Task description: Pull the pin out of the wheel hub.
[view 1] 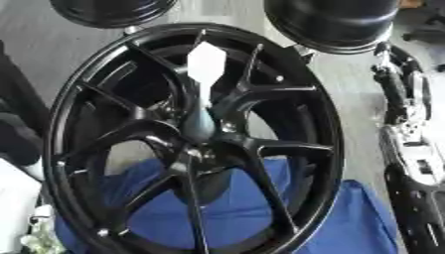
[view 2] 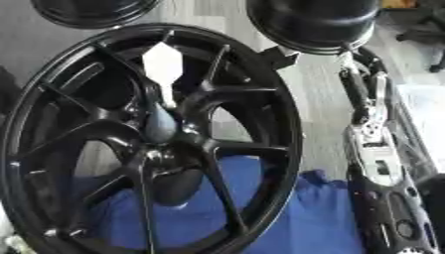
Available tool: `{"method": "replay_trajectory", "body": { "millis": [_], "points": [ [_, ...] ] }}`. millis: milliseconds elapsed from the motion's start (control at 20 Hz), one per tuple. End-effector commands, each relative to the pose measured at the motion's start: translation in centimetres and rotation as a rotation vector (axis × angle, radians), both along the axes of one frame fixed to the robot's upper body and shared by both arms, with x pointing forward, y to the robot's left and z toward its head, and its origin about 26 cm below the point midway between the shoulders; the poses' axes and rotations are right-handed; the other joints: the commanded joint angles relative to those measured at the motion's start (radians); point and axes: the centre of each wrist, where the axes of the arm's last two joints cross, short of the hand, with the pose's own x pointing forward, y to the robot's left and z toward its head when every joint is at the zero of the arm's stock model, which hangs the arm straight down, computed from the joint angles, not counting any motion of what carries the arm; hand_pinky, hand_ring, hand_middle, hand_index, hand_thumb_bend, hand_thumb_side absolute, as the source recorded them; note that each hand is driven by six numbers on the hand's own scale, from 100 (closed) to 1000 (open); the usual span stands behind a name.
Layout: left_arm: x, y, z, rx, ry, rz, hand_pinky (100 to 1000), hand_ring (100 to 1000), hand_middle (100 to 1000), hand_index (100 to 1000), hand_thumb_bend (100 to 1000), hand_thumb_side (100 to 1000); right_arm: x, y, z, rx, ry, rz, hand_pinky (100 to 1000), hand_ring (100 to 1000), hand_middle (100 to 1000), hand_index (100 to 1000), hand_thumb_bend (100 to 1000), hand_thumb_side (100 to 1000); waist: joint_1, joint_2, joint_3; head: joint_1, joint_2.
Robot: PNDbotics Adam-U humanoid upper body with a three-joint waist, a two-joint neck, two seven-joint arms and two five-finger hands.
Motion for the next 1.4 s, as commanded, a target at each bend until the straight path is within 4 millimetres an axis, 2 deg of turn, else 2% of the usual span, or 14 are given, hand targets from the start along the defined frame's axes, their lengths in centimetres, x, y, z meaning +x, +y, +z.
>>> {"method": "replay_trajectory", "body": {
  "millis": [50,300,450,500,550,600,650,950,1000,1400],
  "points": [
    [0.1,-1.8,0.0,0.103,-0.003,-0.012,830,834,775,788,316,535,-0.2,-0.6,1.4,-0.048,-0.027,-0.005,802,730,781,849,279,522,0.007,-0.021,-0.003,0.003,-0.016],
    [0.8,-4.2,-1.7,0.226,-0.021,-0.025,839,823,782,810,380,591,-0.1,-0.6,1.5,-0.059,-0.024,0.003,802,729,781,848,279,523,0.012,-0.019,-0.005,0.008,-0.017],
    [0.9,-5.5,-2.3,0.27,-0.03,-0.045,842,828,789,812,387,558,-0.1,-0.5,1.6,-0.067,-0.021,0.009,802,729,781,847,279,523,0.015,-0.018,-0.006,0.011,-0.017],
    [1.0,-5.7,-2.4,0.279,-0.031,-0.052,850,837,796,809,395,421,-0.1,-0.5,1.6,-0.068,-0.02,0.011,802,729,781,847,279,524,0.016,-0.018,-0.007,0.012,-0.016],
    [1.1,-5.8,-2.5,0.287,-0.032,-0.059,850,837,796,809,395,421,-0.1,-0.5,1.6,-0.069,-0.02,0.012,802,729,781,847,279,524,0.016,-0.018,-0.007,0.013,-0.016],
    [1.1,-5.9,-2.6,0.292,-0.032,-0.064,859,840,785,802,442,230,-0.1,-0.4,1.6,-0.07,-0.02,0.013,802,729,781,847,279,525,0.016,-0.018,-0.007,0.013,-0.016],
    [1.2,-6.0,-2.8,0.304,-0.032,-0.075,861,840,779,796,456,176,-0.1,-0.4,1.6,-0.071,-0.019,0.015,802,729,781,847,278,525,0.018,-0.017,-0.007,0.015,-0.015],
    [1.3,-6.2,-3.2,0.335,-0.039,-0.098,861,836,773,792,461,164,-0.1,-0.4,1.6,-0.077,-0.014,0.016,802,729,780,845,278,524,0.02,-0.018,-0.006,0.014,-0.009],
    [1.3,-6.4,-3.2,0.34,-0.043,-0.1,862,834,779,800,476,205,-0.1,-0.5,1.6,-0.078,-0.014,0.015,802,729,780,844,279,524,0.02,-0.018,-0.006,0.015,-0.007],
    [1.5,-7.6,-3.1,0.361,-0.066,-0.102,862,835,785,805,461,220,0.0,-0.4,1.5,-0.084,-0.005,0.022,802,729,780,841,279,524,0.021,-0.02,-0.005,0.017,-0.001]
  ]
}}
